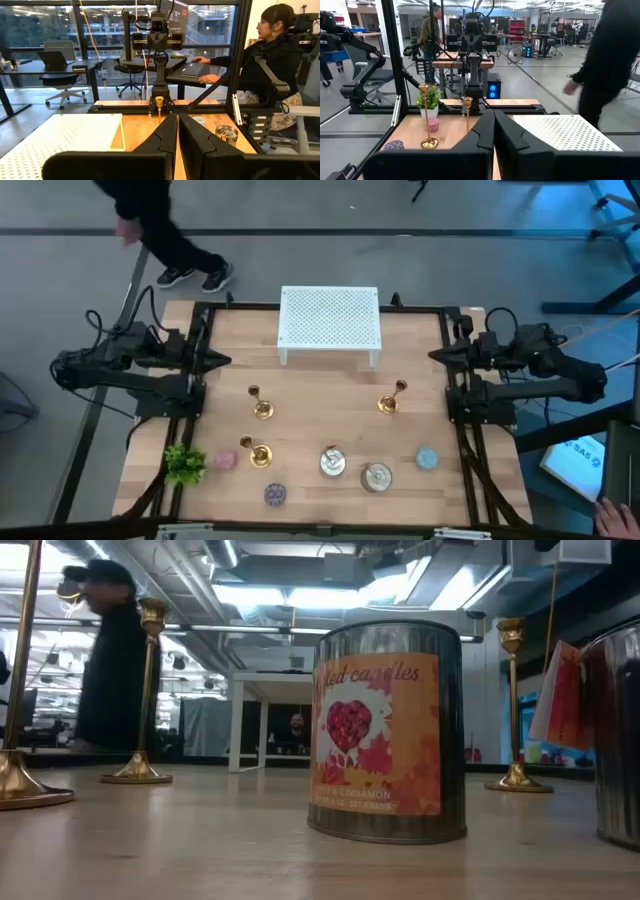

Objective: Pick & Place candle stick holders

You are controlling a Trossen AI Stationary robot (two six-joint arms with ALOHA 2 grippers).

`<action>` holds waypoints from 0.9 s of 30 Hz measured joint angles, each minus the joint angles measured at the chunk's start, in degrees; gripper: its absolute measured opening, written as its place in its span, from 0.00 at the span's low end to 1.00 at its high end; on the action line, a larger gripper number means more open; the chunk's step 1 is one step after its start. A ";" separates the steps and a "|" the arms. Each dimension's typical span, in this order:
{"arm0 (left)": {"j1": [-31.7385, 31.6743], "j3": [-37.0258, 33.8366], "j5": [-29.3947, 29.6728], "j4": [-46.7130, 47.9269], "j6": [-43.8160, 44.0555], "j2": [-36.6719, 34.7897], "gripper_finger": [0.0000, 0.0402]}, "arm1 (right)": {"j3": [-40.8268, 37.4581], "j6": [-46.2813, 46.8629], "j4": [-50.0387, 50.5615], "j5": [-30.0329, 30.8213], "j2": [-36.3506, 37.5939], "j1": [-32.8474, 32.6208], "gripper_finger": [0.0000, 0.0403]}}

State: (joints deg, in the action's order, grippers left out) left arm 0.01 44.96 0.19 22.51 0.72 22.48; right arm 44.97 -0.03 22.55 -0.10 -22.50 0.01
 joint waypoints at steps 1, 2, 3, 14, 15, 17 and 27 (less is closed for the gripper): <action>0.00 -0.01 0.00 -0.01 0.01 0.00 0.03 | 0.00 0.00 -0.01 0.00 0.02 0.00 0.01; 0.00 0.00 0.00 0.00 0.01 0.02 0.02 | 0.00 0.01 -0.01 0.00 0.00 0.00 0.01; 0.00 -0.01 0.00 0.01 0.00 0.00 0.02 | 0.00 0.00 -0.01 0.00 0.00 0.01 0.01; 0.00 -0.01 0.00 0.01 0.01 0.02 0.03 | 0.00 0.02 -0.02 0.00 0.02 0.00 0.01; 0.00 -0.01 0.01 0.00 0.01 0.00 0.03 | 0.00 0.00 -0.02 0.00 0.00 0.00 0.01; 0.00 -0.01 0.00 0.01 -0.01 0.02 0.03 | 0.00 0.02 -0.02 0.02 0.00 0.02 0.01; 0.00 -0.01 0.00 0.01 0.01 0.00 0.03 | 0.00 0.00 -0.01 0.00 0.01 0.00 0.01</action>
State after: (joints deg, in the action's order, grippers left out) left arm 0.01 44.95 0.19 22.52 0.73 22.48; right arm 44.98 -0.03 22.54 -0.10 -22.49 0.01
